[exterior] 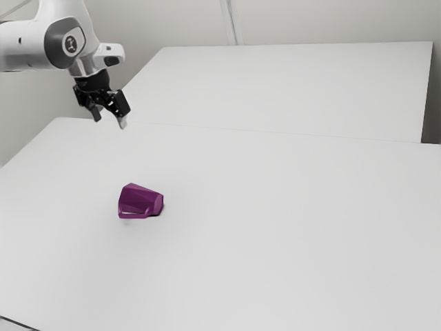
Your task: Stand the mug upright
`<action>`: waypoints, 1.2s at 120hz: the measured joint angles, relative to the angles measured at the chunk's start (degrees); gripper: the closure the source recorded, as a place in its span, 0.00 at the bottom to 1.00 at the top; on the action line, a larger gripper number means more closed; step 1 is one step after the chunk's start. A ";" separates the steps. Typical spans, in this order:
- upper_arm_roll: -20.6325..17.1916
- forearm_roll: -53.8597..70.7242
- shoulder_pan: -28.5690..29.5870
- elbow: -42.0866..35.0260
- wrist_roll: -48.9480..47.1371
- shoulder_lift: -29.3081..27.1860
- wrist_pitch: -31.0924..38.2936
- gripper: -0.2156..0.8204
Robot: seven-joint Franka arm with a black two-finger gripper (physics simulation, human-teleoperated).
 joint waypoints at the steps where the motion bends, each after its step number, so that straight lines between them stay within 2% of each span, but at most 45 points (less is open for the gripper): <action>1: 0.01 0.00 -0.02 -0.02 -0.03 0.00 -0.01 0.21; 21: 0.28 -1.41 0.06 -2.77 -0.24 -0.06 0.50 0.21; 30: 0.33 -4.50 2.20 -6.85 0.65 0.21 2.78 0.21; 49: 0.36 -8.65 6.34 -10.27 2.94 2.07 6.58 0.21; 89: 2.48 -23.27 10.54 -12.59 11.14 9.89 10.91 0.21; 113: 2.78 -34.06 14.25 -12.13 17.21 13.43 10.19 0.21; 144: 2.81 -44.48 16.75 -11.82 23.73 17.45 5.40 0.21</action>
